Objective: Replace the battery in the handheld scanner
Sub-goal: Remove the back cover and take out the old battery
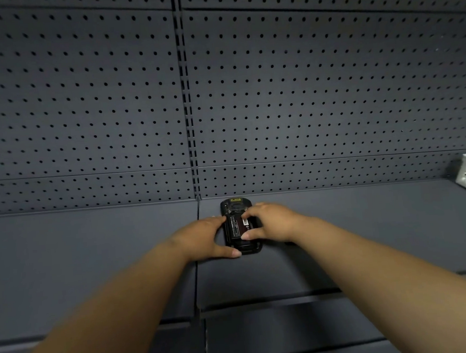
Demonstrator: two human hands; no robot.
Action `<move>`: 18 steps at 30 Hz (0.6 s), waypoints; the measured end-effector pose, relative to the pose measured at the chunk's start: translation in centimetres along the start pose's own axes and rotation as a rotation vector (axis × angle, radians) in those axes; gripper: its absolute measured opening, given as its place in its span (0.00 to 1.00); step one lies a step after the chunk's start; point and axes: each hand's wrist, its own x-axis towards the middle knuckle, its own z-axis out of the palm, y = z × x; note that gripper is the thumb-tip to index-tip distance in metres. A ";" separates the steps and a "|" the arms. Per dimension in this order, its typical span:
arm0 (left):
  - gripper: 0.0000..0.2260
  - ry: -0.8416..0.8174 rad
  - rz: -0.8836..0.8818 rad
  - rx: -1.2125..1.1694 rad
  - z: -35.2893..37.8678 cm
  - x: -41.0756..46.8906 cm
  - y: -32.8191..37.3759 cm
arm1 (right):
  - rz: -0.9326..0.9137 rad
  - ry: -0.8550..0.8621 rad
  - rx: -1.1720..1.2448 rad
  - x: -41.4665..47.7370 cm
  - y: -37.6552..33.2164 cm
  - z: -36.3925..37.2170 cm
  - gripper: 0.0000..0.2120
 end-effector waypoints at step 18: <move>0.38 0.014 -0.018 0.001 0.5 -0.3 -0.2 | -0.003 0.317 0.098 -0.5 -1.7 0.2 0.15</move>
